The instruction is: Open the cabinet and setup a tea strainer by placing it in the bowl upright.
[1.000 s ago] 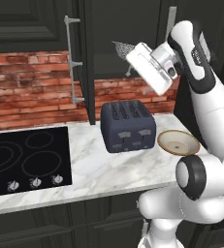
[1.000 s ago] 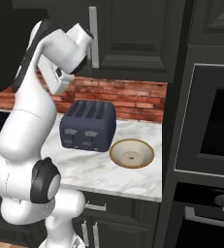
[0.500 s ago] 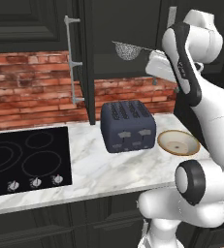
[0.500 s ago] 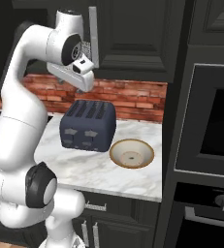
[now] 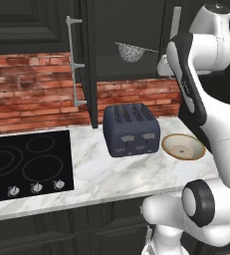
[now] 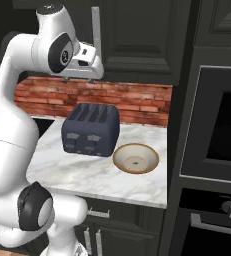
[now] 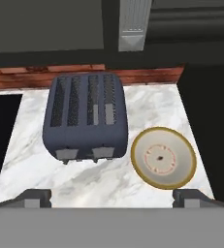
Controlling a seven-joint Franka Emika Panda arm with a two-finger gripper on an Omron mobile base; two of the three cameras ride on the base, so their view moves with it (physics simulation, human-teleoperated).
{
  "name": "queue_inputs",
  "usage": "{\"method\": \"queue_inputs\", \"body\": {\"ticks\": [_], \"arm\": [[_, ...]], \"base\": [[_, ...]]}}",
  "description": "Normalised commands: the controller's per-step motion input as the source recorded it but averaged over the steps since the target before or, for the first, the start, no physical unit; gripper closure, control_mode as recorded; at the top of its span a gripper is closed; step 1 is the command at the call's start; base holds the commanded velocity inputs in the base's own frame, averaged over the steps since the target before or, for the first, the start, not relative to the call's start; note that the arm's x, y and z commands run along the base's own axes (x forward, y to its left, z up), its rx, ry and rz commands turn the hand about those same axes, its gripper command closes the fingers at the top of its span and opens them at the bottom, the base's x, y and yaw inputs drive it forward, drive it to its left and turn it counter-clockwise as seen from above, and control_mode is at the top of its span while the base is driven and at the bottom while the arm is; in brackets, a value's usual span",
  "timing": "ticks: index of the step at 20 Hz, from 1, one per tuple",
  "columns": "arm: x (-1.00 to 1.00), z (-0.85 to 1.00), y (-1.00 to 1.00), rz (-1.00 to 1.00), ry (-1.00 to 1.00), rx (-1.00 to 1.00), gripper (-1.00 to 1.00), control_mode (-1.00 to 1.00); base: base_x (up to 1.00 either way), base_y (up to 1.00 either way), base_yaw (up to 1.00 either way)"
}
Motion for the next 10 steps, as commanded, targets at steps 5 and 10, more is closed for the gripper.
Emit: {"method": "queue_inputs", "body": {"ticks": [5, 10], "arm": [[-0.02, 0.66, -0.01, 0.04, -0.30, -0.01, -1.00, -1.00], [0.04, 0.03, -0.14, 0.00, -0.04, 0.01, -1.00, -1.00]], "base": [[0.00, 0.00, 0.00], [0.00, 0.00, 0.00]]}}
